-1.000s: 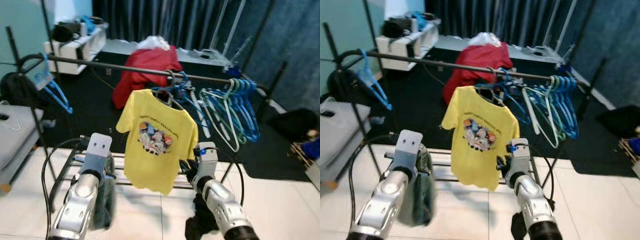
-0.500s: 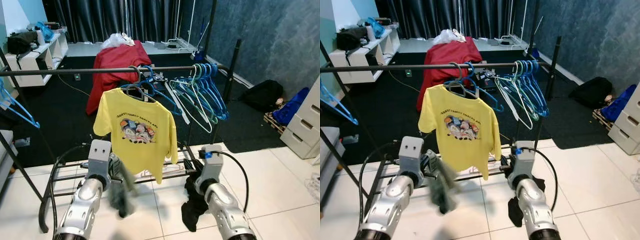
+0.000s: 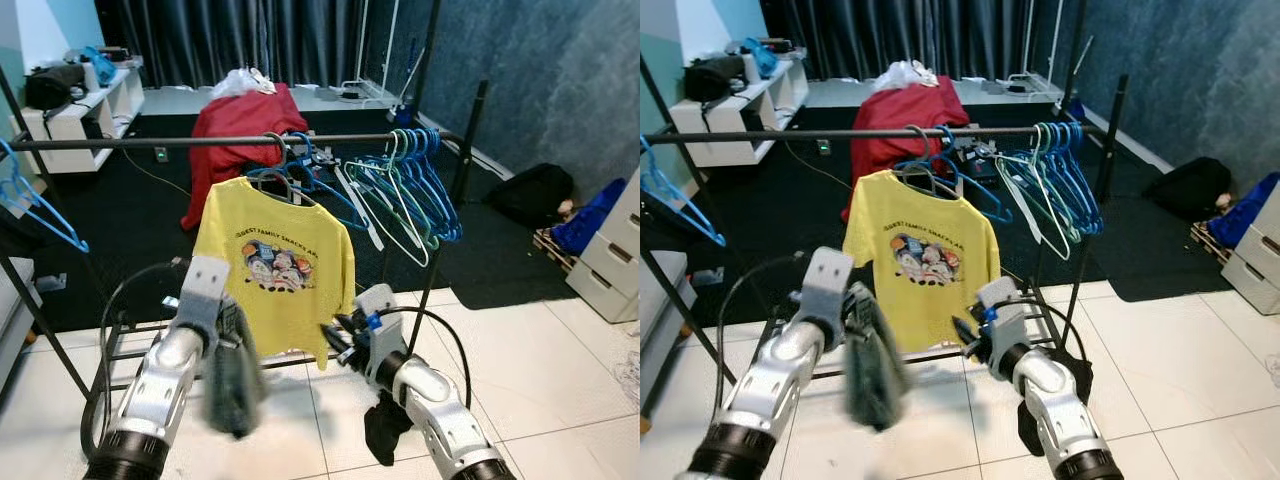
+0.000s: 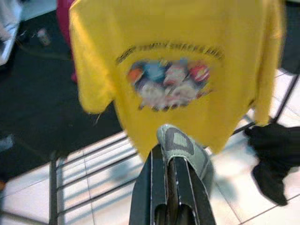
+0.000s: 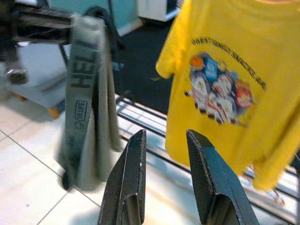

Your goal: Hang hanger

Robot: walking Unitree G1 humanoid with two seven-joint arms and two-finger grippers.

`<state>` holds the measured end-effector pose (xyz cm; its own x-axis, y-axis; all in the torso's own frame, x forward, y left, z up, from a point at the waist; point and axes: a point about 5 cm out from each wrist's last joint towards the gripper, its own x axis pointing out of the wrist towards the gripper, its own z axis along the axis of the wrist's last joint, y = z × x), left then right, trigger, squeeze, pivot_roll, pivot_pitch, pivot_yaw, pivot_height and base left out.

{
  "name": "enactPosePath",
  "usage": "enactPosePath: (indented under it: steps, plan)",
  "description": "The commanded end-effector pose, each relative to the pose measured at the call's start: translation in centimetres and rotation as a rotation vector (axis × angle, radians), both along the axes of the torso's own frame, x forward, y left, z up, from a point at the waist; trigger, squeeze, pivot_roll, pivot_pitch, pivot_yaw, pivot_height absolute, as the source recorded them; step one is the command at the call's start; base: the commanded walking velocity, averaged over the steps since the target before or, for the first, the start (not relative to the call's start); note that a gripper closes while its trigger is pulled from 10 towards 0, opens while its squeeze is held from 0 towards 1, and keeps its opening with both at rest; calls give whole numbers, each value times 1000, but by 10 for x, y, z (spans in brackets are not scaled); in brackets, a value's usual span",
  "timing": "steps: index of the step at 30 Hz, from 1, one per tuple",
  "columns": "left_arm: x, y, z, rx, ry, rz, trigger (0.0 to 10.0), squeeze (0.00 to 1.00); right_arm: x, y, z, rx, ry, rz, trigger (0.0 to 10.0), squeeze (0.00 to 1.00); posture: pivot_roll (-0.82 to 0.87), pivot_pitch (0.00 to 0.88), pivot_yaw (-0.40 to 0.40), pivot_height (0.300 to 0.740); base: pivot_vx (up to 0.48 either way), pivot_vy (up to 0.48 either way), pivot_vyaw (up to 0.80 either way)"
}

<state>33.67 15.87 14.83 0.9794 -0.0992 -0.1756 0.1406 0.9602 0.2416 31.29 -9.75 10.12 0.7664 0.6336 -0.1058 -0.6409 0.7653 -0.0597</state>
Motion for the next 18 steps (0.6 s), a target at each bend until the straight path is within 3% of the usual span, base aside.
enactPosePath:
  steps: [1,2,7,9,11,13,18]
  plan:
    - [-1,-1,0,-4,24,-8,10000,0,1,2,0,-15,-12,20,10000,0,-19,21,-46,735,0,0,0]
    - [-1,-6,10,-12,24,-23,10000,0,0,7,1,6,-9,64,10000,1000,-40,35,-28,735,0,0,0]
    - [2,-20,38,-21,7,-82,10000,0,-3,26,8,85,-1,210,10000,1000,-59,53,-18,735,0,0,0]
    - [2,-20,38,-21,7,-82,10000,0,-3,26,8,85,-1,210,10000,1000,-59,53,-18,735,0,0,0]
    - [6,-27,49,-20,-8,-95,10000,0,-3,34,13,148,4,247,10000,1000,-53,59,-27,735,0,0,0]
    - [8,-31,54,-17,-13,-89,10000,0,-3,37,17,217,15,251,10000,1000,-50,63,-33,735,0,0,0]
    - [7,-38,65,-15,-10,-79,10000,0,6,33,15,168,-21,151,10000,1000,-54,77,-32,735,0,0,0]
